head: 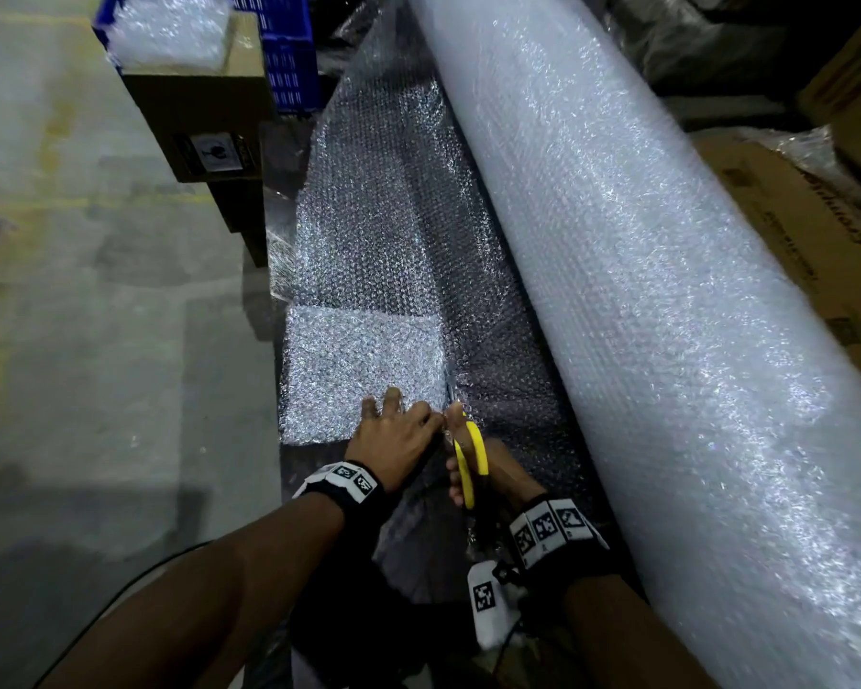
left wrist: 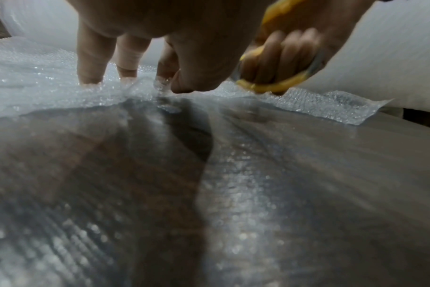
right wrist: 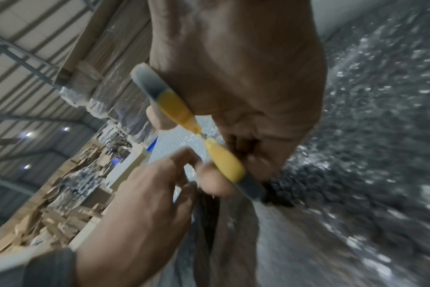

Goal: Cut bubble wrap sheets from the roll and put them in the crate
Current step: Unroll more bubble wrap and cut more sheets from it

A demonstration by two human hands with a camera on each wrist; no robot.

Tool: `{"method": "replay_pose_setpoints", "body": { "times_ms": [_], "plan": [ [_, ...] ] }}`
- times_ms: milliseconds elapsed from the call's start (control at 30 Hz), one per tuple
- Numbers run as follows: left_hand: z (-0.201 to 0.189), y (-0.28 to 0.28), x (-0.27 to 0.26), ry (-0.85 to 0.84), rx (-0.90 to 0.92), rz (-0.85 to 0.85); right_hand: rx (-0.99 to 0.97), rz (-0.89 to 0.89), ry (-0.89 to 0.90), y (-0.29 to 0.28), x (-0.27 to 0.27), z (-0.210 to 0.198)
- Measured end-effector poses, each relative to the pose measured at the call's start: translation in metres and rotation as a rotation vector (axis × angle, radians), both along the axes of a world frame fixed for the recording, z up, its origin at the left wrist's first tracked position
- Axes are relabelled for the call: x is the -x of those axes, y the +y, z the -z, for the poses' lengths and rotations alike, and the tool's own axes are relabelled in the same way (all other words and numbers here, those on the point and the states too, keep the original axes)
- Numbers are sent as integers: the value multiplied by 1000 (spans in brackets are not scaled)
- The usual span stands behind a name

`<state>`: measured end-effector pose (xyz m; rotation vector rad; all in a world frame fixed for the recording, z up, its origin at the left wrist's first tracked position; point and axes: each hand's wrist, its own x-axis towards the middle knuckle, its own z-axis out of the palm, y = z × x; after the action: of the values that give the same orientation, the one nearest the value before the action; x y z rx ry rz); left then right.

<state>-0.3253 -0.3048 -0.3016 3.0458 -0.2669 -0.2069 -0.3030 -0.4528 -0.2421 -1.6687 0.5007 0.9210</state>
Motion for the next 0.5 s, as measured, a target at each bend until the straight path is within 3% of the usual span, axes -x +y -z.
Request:
{"method": "replay_pose_setpoints", "body": {
  "times_ms": [500],
  "plan": [
    [-11, 0, 1, 1, 10, 48, 57, -63, -19, 3, -20, 1]
  ]
}}
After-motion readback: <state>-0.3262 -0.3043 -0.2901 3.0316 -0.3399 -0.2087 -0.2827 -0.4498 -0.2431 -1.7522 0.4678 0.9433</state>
